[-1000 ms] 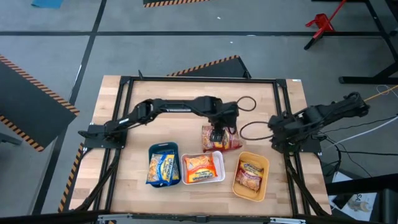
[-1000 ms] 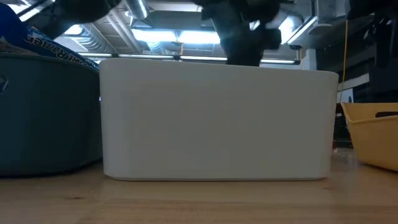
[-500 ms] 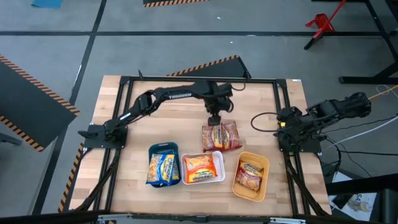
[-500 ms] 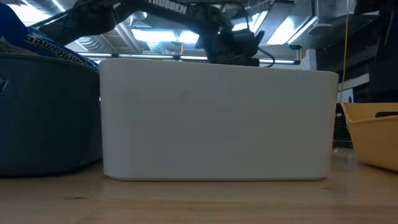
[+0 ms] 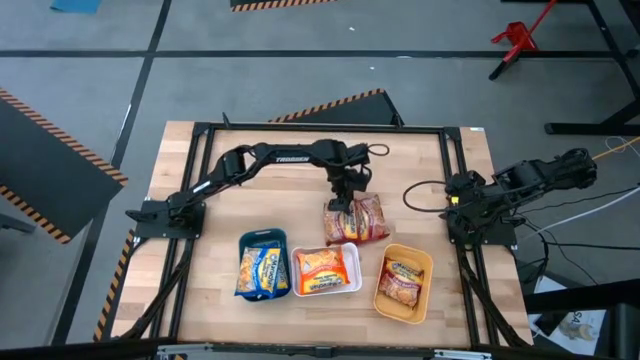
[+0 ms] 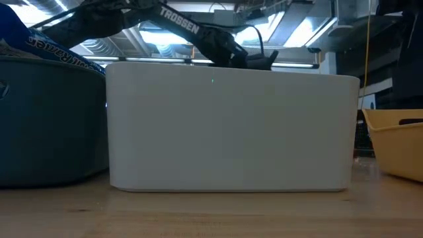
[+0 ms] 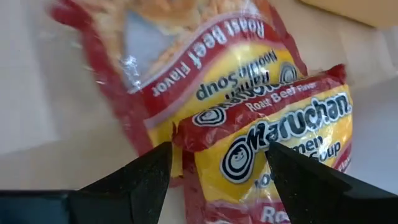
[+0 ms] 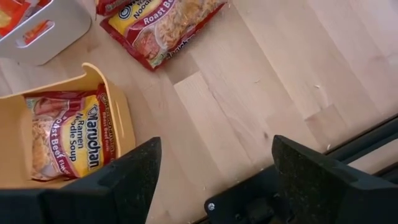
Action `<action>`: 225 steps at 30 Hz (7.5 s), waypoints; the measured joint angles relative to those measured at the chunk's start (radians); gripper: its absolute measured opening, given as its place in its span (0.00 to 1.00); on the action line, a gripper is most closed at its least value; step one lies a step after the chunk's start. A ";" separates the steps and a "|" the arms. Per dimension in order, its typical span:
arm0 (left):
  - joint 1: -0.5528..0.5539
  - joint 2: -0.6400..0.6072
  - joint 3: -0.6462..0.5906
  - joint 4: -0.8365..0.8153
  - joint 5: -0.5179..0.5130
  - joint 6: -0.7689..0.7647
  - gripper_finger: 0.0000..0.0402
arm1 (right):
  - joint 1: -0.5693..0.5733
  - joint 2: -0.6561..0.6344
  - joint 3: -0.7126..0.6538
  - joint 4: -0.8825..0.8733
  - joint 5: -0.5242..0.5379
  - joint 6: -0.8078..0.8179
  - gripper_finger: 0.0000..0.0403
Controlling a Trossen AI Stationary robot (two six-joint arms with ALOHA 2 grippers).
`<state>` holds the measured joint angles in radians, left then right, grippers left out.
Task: Sort Maruchan noodles
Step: Put the left red noodle pack into the yellow bin
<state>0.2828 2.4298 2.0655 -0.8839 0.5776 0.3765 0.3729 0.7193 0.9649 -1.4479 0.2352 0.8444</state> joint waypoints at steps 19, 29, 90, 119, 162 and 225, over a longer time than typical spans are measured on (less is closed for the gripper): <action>-0.066 -0.007 -0.092 -0.005 -0.092 -0.039 0.19 | 0.000 0.000 0.000 0.000 0.044 -0.023 0.73; -0.065 0.000 0.023 -0.180 -0.179 -0.112 0.02 | 0.000 0.000 0.000 0.000 0.059 -0.023 0.73; -0.165 -0.076 0.290 -0.379 -0.307 -0.272 0.03 | -0.408 0.742 -0.513 1.817 -0.159 -0.561 0.73; -0.146 -0.104 0.290 -0.427 -0.323 -0.328 0.02 | -0.406 0.126 -0.512 1.252 -0.020 -0.533 0.73; -0.432 -0.165 0.290 0.372 -0.468 -0.760 0.01 | -0.406 -0.380 -0.512 0.818 0.473 -0.270 0.73; -0.459 0.053 0.291 0.361 -0.250 -0.598 0.02 | -0.406 -0.378 -0.512 0.765 0.427 -0.195 0.73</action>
<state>-0.1767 2.4828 2.3562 -0.5233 0.3280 -0.2212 -0.0334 0.3408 0.4530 -0.6826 0.6620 0.6495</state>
